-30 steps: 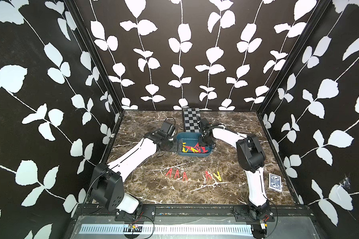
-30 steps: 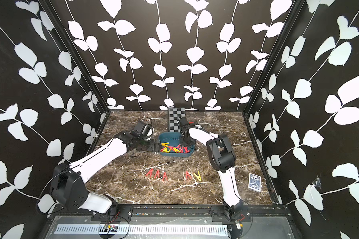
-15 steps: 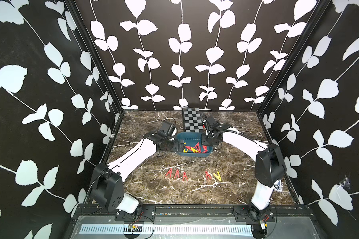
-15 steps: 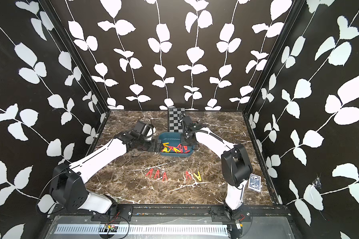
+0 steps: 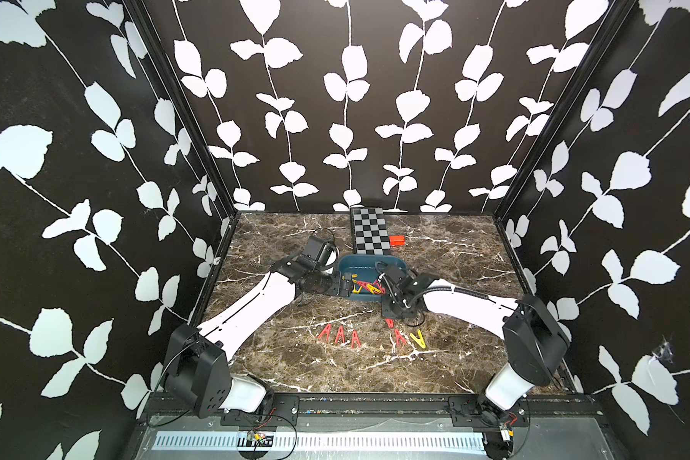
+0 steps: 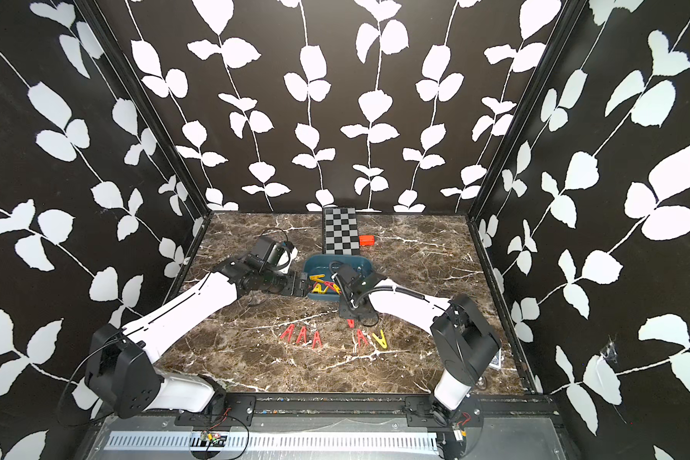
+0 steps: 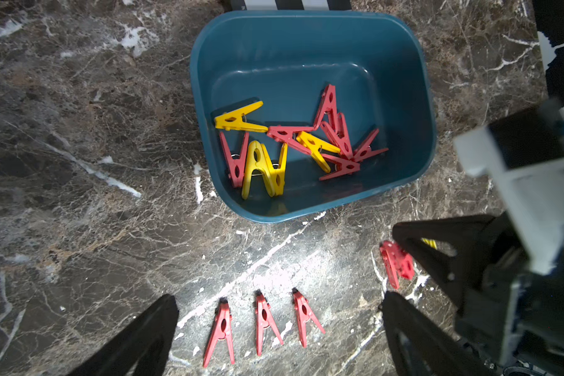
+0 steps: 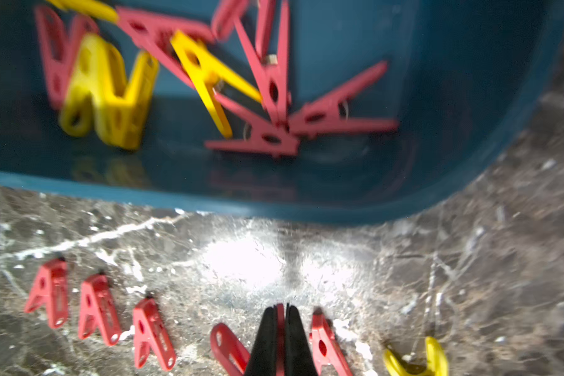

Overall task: Take the clothespins out of the storage box
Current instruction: Place the clothespin at the center of the board.

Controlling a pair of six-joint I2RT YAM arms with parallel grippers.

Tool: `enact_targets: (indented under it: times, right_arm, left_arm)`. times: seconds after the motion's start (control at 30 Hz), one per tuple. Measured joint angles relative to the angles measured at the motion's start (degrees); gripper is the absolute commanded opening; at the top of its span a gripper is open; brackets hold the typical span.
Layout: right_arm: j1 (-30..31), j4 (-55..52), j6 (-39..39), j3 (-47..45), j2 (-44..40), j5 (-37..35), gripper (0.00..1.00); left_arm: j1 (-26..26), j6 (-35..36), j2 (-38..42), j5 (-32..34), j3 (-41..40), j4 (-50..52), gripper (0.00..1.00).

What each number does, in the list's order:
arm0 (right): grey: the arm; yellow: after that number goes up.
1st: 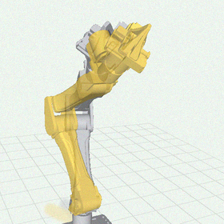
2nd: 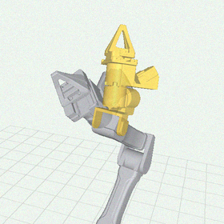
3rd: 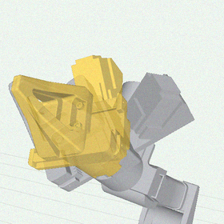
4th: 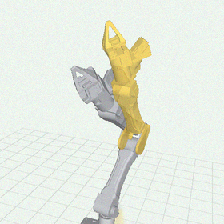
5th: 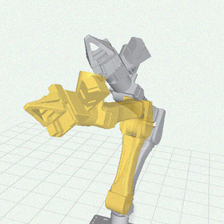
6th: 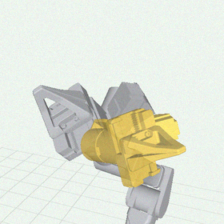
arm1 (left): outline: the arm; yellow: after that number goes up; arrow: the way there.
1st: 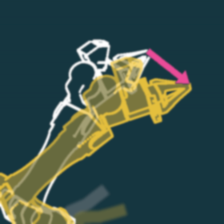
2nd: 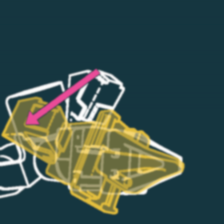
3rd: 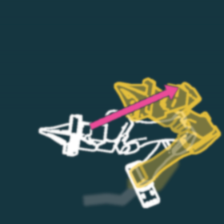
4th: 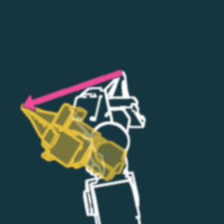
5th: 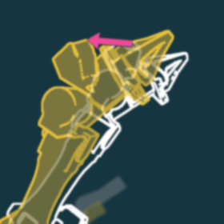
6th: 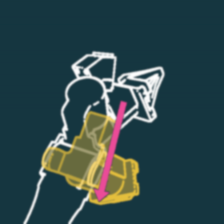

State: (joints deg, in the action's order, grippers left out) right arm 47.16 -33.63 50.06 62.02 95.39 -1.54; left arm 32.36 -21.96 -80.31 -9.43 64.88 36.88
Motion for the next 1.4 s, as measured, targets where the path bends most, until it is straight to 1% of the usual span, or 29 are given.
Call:
enact_targets:
  times: [0.23, 0.43, 0.6, 0.7, 0.93, 1.03, 1.07, 1.13, 1.23, 1.3, 1.4]
  right_arm:
    - [3.4, 2.5, 4.0, -2.5, 0.8, -0.9, 0.02]
    - [4.8, 4.2, 6.1, -3.8, 1.5, -1.4, 0.04]
    - [5.0, 4.3, 6.8, -4.2, 1.9, -1.9, 0.09]
    - [5.0, 4.3, 7.0, -4.9, 1.9, -2.4, 0.17]
    - [5.0, 4.7, 5.7, -5.2, 1.9, -2.5, 0.28]
    - [5.0, 4.6, 4.3, -4.9, 1.6, -2.8, 0.36]
    - [5.0, 4.5, 3.7, -4.7, 1.2, -2.8, 0.4]
    - [5.0, 4.2, 2.4, -4.1, 0.2, -3.1, 0.5]
    - [4.6, 4.1, 0.2, -2.7, -1.8, -3.6, 0.58]
    - [4.2, 4.2, -1.2, -1.9, -3.5, -3.6, 0.65]
    - [2.9, 4.2, -3.5, -0.8, -6.1, -3.7, 0.78]
  left_arm:
    - [0.0, 0.9, 0.4, 0.0, -0.7, 0.3, 0.99]
    - [0.0, 1.5, 1.0, -0.1, -1.2, 1.0, 0.99]
    - [0.0, 1.6, 1.0, -0.1, -1.3, 1.1, 0.99]
    - [0.0, 1.6, 1.0, -0.2, -1.3, 1.1, 0.99]
    - [0.0, 1.5, 1.0, -0.2, -1.3, 1.1, 0.99]
    - [0.0, 1.4, 0.7, -0.2, -1.3, 1.1, 0.99]
    - [0.0, 1.2, 0.4, -0.2, -1.3, 1.1, 0.98]
    - [0.0, 0.9, -0.3, -0.2, -1.2, 1.0, 0.95]
    - [0.0, 0.4, -2.3, -0.2, -0.4, 1.1, 0.92]
    - [0.0, 0.2, -4.0, -0.3, 0.7, 1.0, 0.86]
    - [-0.1, -0.2, -6.5, -0.5, 2.6, 0.9, 0.79]
